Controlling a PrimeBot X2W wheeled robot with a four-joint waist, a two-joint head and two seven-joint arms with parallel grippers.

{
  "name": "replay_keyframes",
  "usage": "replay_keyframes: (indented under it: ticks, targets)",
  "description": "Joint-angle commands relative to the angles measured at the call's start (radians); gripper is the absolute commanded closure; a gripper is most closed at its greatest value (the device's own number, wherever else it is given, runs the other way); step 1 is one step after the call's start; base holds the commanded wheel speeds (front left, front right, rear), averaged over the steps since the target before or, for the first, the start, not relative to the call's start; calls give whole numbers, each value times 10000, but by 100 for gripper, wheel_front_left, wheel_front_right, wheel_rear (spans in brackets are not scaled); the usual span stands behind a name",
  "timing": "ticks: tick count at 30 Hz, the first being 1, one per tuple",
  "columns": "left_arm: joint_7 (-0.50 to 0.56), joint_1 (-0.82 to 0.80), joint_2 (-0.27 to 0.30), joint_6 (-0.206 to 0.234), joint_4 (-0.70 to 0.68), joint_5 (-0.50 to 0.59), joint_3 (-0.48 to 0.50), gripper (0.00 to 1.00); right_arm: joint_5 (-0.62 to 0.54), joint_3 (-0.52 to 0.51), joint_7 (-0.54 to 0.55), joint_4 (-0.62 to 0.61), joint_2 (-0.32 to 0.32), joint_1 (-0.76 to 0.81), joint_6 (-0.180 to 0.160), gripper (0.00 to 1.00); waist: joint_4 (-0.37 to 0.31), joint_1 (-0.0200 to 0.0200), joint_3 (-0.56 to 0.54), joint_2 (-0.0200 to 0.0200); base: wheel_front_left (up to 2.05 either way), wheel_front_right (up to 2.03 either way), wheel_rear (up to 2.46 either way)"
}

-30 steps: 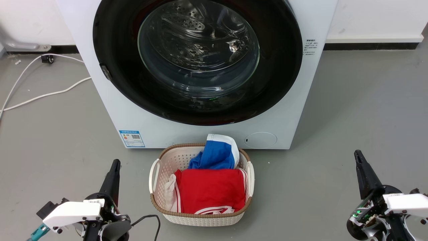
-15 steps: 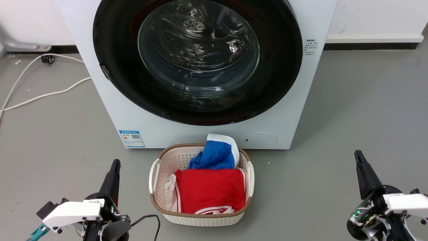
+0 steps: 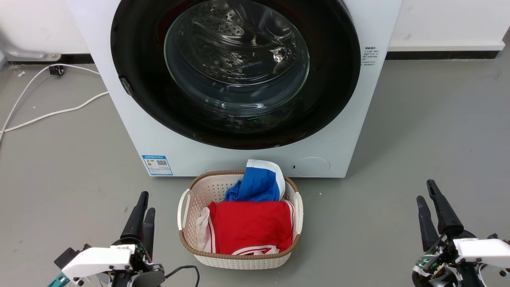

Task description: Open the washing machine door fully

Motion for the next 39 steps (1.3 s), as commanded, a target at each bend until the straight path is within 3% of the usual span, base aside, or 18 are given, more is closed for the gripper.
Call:
replay_keyframes:
  ticks: [1,9,24,39]
  targets:
    - [-110,-266,48,-12,-237,137,-127,0,-143,35,-112,-278,-17,-37,4,0,3,-1,4,0,0,0,0]
    - [-481,-332,42,-15,-627,1196,-337,0,-1087,197,-510,-683,-123,80,6,0,22,-1,32,0,0,0,0]
    - [-1087,-449,31,36,-1130,5216,-868,0,-5406,418,-1113,-1325,-329,240,10,0,26,-1,100,0,0,0,0]
    - [-1571,-489,145,319,-1308,8246,-1501,0,-8109,365,-1117,-1853,-321,488,13,0,3,-1,135,0,0,0,0]
